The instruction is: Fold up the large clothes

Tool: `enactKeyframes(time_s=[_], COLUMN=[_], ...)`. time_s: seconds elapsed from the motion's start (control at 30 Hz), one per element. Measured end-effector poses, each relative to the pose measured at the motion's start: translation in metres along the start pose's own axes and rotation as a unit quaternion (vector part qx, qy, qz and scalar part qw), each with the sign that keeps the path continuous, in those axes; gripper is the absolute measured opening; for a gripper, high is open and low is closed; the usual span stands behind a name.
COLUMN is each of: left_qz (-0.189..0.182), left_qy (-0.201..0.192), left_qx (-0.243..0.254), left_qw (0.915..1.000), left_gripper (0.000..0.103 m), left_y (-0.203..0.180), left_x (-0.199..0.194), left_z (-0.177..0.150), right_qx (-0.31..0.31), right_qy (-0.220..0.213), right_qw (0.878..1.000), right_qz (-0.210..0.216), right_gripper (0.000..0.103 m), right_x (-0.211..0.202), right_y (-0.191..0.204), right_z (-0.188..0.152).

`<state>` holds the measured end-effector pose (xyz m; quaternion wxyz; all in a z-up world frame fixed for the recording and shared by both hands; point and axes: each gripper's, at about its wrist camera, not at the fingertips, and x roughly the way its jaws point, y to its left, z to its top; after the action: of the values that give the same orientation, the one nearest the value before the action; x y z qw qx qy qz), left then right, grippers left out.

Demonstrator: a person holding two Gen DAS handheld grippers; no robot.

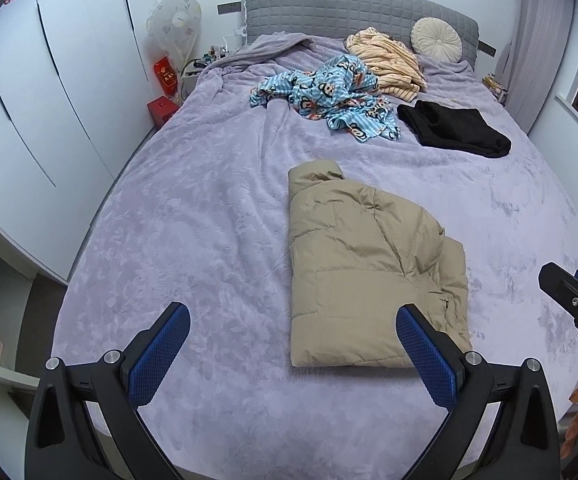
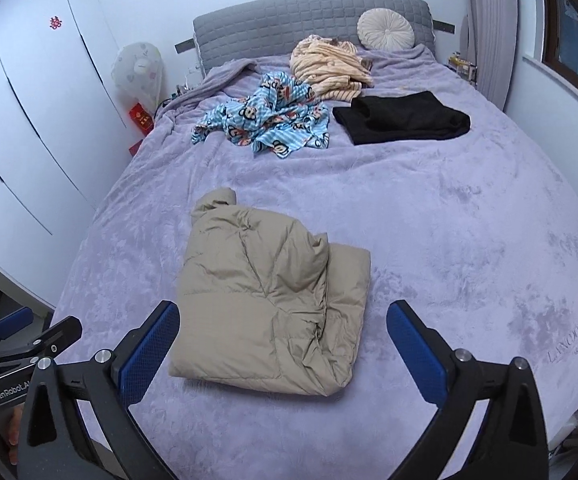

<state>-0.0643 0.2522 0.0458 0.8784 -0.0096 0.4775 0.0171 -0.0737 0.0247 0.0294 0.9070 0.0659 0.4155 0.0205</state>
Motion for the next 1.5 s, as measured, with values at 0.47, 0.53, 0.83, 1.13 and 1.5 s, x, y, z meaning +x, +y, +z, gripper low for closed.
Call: enactKeyframes(time_s=[0.47, 0.53, 0.83, 1.13, 1.5], left_qz=[0.007, 0.007, 0.006, 0.007, 0.007], left_qy=[-0.047, -0.048, -0.049, -0.049, -0.049], left_qx=[-0.016, -0.017, -0.017, -0.018, -0.017], left_qw=[0.9987, 0.9987, 0.9986, 0.9986, 0.9986], left_gripper=[0.103, 0.103, 0.103, 0.103, 0.103], left_y=[0.000, 0.000, -0.001, -0.001, 0.000], left_x=[-0.044, -0.047, -0.049, -0.048, -0.048], left_z=[0.007, 0.006, 0.005, 0.004, 0.005], right_qx=[-0.007, -0.003, -0.001, -0.001, -0.001], right_qy=[-0.008, -0.005, -0.004, -0.004, -0.003], right_qw=[1.000, 1.000, 1.000, 1.000, 1.000], right_qz=[0.003, 0.005, 0.006, 0.005, 0.006], right_gripper=[0.103, 0.103, 0.103, 0.103, 0.103], right_x=[-0.024, -0.024, -0.025, -0.025, -0.025], right_y=[0.010, 0.010, 0.009, 0.008, 0.008], right_z=[0.015, 0.013, 0.011, 0.009, 0.009])
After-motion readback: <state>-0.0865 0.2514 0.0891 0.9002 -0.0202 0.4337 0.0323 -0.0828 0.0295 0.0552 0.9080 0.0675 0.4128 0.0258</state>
